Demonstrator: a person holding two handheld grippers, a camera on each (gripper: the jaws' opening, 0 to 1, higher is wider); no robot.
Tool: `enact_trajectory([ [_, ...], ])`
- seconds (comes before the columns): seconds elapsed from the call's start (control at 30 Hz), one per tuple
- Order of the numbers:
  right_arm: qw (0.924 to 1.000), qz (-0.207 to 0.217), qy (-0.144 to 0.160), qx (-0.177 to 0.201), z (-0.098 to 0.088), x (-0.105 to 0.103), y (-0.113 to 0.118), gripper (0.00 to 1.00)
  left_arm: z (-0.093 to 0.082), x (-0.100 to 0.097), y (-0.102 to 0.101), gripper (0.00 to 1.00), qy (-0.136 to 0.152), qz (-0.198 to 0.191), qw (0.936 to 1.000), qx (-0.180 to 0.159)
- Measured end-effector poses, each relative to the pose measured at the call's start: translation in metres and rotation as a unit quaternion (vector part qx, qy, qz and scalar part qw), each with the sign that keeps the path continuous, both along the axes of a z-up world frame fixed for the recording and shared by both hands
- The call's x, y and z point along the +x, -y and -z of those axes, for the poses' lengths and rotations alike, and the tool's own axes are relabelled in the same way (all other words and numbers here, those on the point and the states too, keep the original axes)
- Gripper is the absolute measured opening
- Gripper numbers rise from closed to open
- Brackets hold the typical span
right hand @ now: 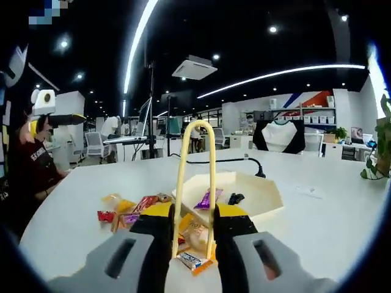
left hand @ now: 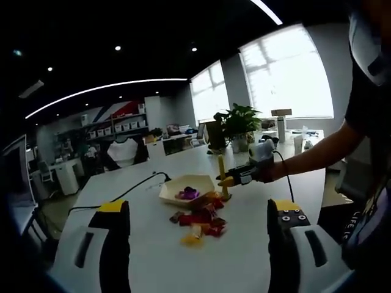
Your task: Place the target food into the container with the food tongs after gripping and lifting it, then release it inside without dropping or visibly crushing the food.
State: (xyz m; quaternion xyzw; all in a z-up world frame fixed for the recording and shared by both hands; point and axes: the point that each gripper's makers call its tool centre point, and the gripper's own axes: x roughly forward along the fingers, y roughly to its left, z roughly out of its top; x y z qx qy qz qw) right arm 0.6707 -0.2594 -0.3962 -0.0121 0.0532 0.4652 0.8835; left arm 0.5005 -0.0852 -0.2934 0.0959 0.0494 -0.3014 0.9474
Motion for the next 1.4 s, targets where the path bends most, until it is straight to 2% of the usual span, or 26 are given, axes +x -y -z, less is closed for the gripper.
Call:
enact_trajectory([
  [0.07,0.9998,0.019,0.005,-0.004,0.001,0.001,0.005,0.21,0.001,0.0,0.001,0.99,-0.001,0.001,1.0,-0.001],
  [0.17,0.9974,0.069,-0.019,0.006,-0.001,0.003,0.016,0.2,0.001,-0.001,0.001,0.99,0.0,0.0,1.0,-0.002],
  [0.2,0.9966,0.081,-0.018,0.001,-0.001,0.003,0.019,0.2,0.001,-0.001,0.001,0.98,0.0,-0.001,1.0,-0.002],
  [0.27,0.9937,0.106,-0.002,-0.036,0.002,-0.001,0.024,0.2,0.002,-0.002,0.0,0.98,-0.003,-0.002,1.0,-0.002],
  [0.3,0.9902,0.134,-0.004,-0.038,0.001,-0.001,0.027,0.2,0.003,-0.001,-0.001,0.98,-0.003,-0.003,1.0,-0.002],
  [0.33,0.9892,0.141,-0.008,-0.036,0.001,-0.002,0.028,0.2,0.003,-0.001,-0.001,0.98,-0.004,-0.003,1.0,-0.002],
  [0.37,0.9853,0.167,-0.019,-0.032,0.002,-0.003,0.031,0.2,0.003,-0.001,0.0,0.98,-0.004,-0.003,1.0,-0.001],
  [0.43,0.978,0.204,-0.02,-0.039,0.004,-0.003,0.038,0.2,0.003,-0.001,0.0,0.97,-0.004,-0.003,1.0,-0.001],
  [0.47,0.971,0.235,-0.028,-0.034,0.004,-0.003,0.043,0.2,0.003,-0.001,0.001,0.97,-0.004,-0.002,1.0,-0.001],
  [0.53,0.9611,0.273,-0.022,-0.036,0.003,-0.006,0.048,0.2,0.002,0.0,0.003,0.98,-0.003,-0.001,1.0,-0.002],
  [0.57,0.9607,0.276,-0.02,-0.019,0.0,-0.009,0.047,0.2,0.001,0.0,0.003,0.99,-0.002,-0.003,1.0,-0.003],
  [0.6,0.9611,0.276,-0.009,0.017,-0.007,-0.012,0.042,0.2,0.0,0.0,0.004,0.99,-0.001,-0.001,1.0,-0.005],
  [0.63,0.9605,0.277,-0.008,0.023,-0.007,-0.013,0.041,0.2,0.0,0.0,0.005,0.99,0.0,0.0,1.0,-0.005],
  [0.67,0.9571,0.288,-0.024,-0.019,0.009,-0.017,0.042,0.2,-0.002,0.0,0.006,0.98,0.003,0.002,1.0,-0.006],
  [0.7,0.9548,0.296,-0.003,-0.032,0.006,-0.017,0.042,0.2,-0.004,0.0,0.007,0.99,0.005,0.002,1.0,-0.007],
  [0.73,0.9553,0.293,-0.015,-0.034,0.009,-0.018,0.037,0.2,-0.004,0.0,0.008,0.99,0.005,0.004,0.9999,-0.008],
  [0.8,0.9512,0.306,-0.027,-0.029,0.015,-0.018,0.037,0.2,-0.005,0.0,0.008,0.98,0.007,0.005,0.9999,-0.008],
  [0.83,0.9494,0.313,-0.002,-0.021,0.007,-0.017,0.04,0.2,-0.004,0.0,0.009,0.98,0.006,0.005,0.9999,-0.007],
  [0.87,0.9479,0.317,-0.014,-0.032,0.011,-0.021,0.042,0.2,-0.004,-0.001,0.009,0.98,0.006,0.005,0.9999,-0.008],
  [1.0,0.9483,0.316,-0.018,-0.025,0.011,-0.02,0.044,0.2,-0.004,-0.001,0.007,0.98,0.007,0.005,0.9999,-0.007],
  [1.07,0.9519,0.305,-0.021,-0.015,0.01,-0.02,0.042,0.21,-0.003,-0.001,0.007,0.98,0.006,0.005,1.0,-0.006],
  [1.17,0.9546,0.298,-0.003,-0.006,0.002,-0.023,0.043,0.22,-0.002,-0.001,0.007,0.97,0.003,0.004,1.0,-0.006],
  [1.27,0.956,0.292,0.02,-0.017,-0.006,-0.028,0.042,0.22,-0.002,-0.001,0.008,0.97,0.004,0.004,0.9999,-0.009],
  [1.4,0.9562,0.291,0.022,-0.023,-0.004,-0.03,0.041,0.22,-0.001,-0.002,0.011,0.97,0.003,0.007,0.9999,-0.009],
])
